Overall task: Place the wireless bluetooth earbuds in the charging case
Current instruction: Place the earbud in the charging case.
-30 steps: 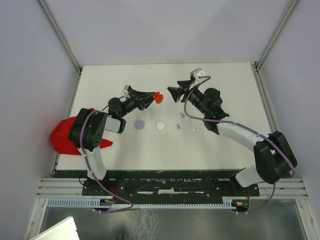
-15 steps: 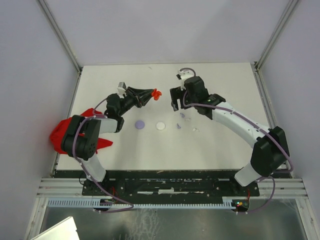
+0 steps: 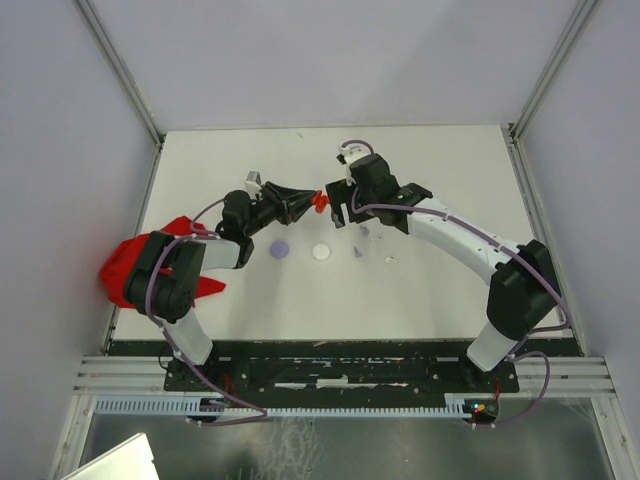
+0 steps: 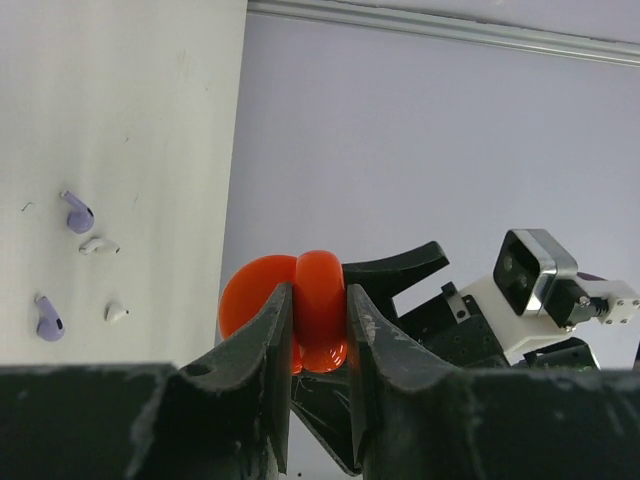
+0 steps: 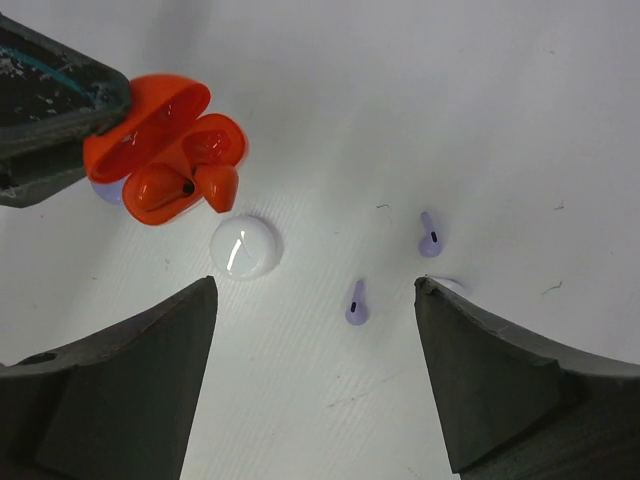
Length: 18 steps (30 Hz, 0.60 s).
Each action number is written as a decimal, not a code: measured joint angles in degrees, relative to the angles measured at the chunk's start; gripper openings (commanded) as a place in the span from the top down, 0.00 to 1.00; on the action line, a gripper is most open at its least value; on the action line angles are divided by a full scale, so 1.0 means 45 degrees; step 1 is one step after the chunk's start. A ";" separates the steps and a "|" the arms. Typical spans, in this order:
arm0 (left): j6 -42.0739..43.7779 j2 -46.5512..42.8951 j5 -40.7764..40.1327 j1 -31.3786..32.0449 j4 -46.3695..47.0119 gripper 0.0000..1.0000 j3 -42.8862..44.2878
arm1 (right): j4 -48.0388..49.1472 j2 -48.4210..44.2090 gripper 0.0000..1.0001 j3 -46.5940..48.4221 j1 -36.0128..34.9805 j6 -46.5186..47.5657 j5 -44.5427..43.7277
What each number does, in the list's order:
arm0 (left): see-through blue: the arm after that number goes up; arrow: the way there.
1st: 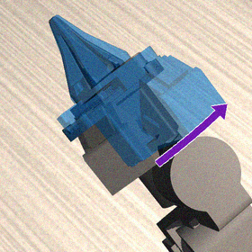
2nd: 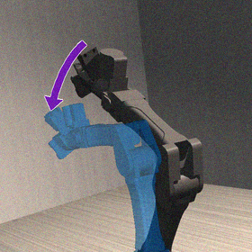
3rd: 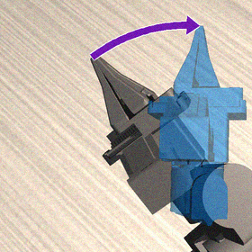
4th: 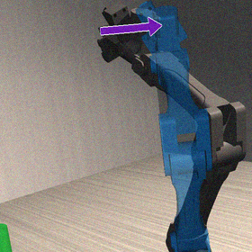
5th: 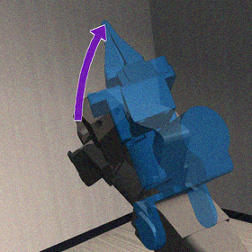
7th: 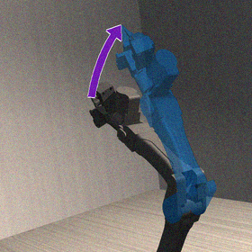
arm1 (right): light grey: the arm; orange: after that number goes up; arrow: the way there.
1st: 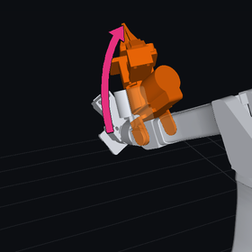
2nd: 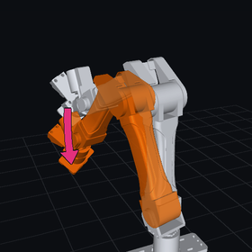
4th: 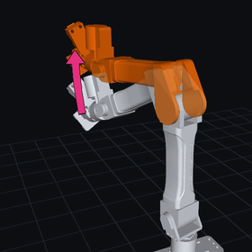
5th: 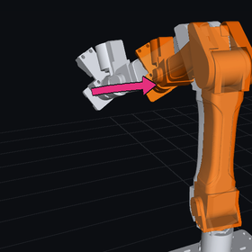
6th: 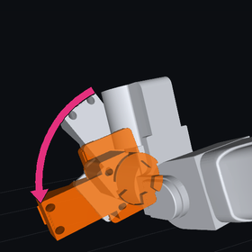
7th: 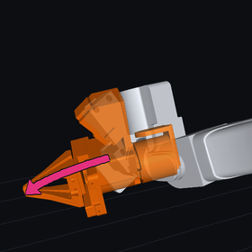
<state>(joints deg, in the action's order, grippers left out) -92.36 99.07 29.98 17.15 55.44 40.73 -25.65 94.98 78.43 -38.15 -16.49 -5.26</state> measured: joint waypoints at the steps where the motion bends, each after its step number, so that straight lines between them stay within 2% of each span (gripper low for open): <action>1: 0.0068 -0.0029 0.0000 0.0019 -0.0053 0.97 -0.0024 | -0.0005 0.0063 0.12 0.0087 0.0000 -0.0010 0.0000; 18: 0.0175 -0.0559 0.0024 0.0301 -0.0495 0.97 -0.0321 | -0.0194 0.1413 0.12 0.1098 0.0005 -0.0097 -0.0520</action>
<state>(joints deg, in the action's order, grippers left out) -91.57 96.55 30.09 18.50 53.21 39.29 -26.52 101.34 83.37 -38.13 -16.93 -7.60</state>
